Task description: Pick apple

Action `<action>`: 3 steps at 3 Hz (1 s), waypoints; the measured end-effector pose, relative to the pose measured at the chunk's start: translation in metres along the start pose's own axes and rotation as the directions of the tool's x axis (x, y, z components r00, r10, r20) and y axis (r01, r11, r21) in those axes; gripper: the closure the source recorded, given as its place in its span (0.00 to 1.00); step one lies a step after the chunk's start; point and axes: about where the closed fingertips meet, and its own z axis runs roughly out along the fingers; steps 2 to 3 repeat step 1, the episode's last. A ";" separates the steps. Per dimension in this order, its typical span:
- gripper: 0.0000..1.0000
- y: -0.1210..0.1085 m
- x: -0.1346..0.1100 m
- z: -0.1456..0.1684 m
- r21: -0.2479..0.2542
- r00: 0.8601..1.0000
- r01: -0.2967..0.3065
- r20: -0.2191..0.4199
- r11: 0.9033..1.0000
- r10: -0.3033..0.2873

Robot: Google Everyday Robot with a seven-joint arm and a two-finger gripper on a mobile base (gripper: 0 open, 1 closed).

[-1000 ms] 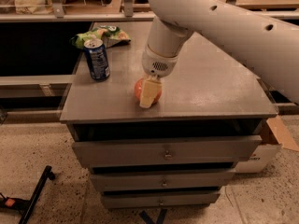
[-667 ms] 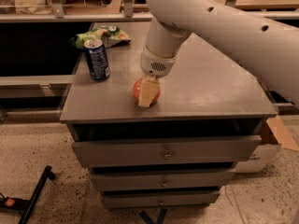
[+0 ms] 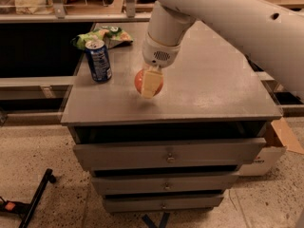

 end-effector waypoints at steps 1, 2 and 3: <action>1.00 0.000 0.000 0.000 0.000 1.000 0.000 0.000 1.000 0.000; 1.00 0.000 0.000 0.000 0.000 1.000 0.000 0.000 1.000 0.000; 1.00 0.000 0.000 0.000 0.000 1.000 0.000 0.000 1.000 0.000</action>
Offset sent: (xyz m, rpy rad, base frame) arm 0.0000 0.0000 0.0000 0.0000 0.0000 0.0000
